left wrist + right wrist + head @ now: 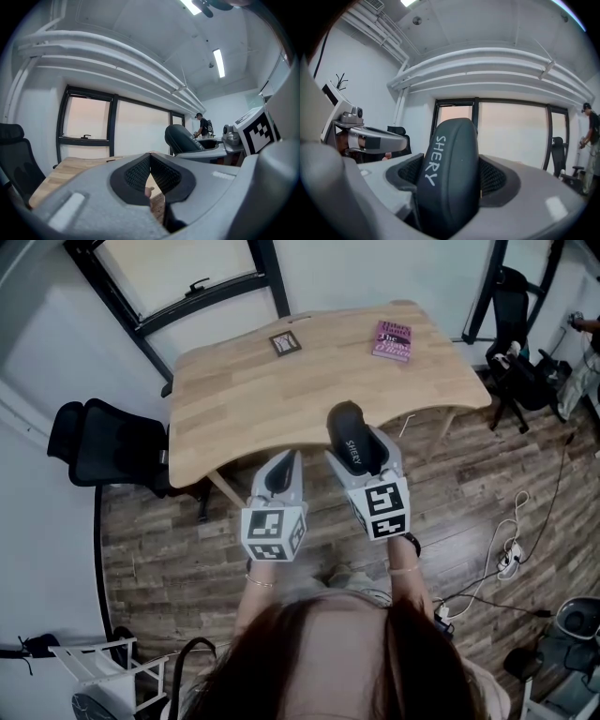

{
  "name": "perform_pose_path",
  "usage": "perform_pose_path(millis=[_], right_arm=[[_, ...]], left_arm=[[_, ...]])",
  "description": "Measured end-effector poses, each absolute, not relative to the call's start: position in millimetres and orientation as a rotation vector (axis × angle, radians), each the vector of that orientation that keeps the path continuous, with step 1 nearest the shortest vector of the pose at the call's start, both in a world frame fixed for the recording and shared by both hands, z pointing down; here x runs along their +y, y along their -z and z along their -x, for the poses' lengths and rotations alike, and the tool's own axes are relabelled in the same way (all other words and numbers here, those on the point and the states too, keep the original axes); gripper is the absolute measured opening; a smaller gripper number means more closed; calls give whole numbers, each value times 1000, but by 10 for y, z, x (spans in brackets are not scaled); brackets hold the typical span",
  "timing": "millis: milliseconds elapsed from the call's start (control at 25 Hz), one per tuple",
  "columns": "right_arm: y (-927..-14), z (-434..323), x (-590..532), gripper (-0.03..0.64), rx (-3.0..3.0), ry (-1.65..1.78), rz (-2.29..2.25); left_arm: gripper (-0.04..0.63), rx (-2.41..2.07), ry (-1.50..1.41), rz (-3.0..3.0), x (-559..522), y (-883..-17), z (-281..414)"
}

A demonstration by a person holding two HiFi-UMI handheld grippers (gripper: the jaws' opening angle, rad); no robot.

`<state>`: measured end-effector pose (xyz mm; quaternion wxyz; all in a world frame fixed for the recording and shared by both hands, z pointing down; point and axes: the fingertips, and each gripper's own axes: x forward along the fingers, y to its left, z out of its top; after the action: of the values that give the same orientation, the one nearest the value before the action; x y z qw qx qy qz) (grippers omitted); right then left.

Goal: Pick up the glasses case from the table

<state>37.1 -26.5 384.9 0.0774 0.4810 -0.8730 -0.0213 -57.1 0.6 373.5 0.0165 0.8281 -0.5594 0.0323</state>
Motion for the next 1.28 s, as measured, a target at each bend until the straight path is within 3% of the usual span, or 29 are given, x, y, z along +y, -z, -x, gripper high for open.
perform_pose_path(millis=[1280], right_arm=[[-3757,-213,-54,360,-2522,60,-1569]], left_arm=[[9,-1653,-149,-2629,191,-3697,910]])
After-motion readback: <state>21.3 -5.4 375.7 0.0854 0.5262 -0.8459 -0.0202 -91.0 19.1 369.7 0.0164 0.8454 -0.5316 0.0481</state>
